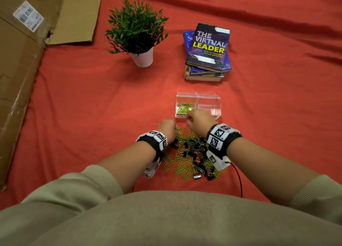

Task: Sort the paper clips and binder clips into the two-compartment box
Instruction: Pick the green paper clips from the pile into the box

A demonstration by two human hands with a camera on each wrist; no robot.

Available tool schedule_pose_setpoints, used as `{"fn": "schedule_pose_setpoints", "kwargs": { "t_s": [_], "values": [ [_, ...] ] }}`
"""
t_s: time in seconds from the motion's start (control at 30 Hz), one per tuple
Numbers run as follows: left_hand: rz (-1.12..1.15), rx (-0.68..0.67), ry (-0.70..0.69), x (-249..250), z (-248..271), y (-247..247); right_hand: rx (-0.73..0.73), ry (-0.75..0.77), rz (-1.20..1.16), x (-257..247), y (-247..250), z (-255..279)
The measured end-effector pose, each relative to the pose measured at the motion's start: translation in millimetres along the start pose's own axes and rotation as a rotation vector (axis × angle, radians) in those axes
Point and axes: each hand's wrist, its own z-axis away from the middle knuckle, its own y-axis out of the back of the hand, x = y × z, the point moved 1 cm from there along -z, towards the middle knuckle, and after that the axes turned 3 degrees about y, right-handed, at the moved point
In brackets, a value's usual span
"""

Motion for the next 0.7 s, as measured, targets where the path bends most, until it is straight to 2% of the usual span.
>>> {"fn": "schedule_pose_setpoints", "kwargs": {
  "t_s": [0.07, 0.13, 0.37, 0.57, 0.7],
  "values": [
    [0.063, 0.009, 0.014, -1.6, 0.2, 0.6, -0.128, -0.049, 0.091, 0.2, -18.4, 7.6],
    [0.156, 0.04, 0.028, -4.2, 0.6, 2.4, -0.175, -0.096, 0.159, 0.2, -33.6, 12.6],
    [0.487, 0.092, -0.014, 0.2, 0.8, 32.7, -0.049, -0.03, 0.07, -6.0, -59.3, 20.7],
    [0.642, 0.077, -0.036, 18.0, -11.8, 53.2, -0.102, 0.033, 0.015, 2.3, -61.6, 25.2],
    [0.654, 0.14, -0.051, 38.1, -28.2, 61.5, -0.127, -0.037, -0.122, 8.7, -43.3, 23.9]
  ]
}}
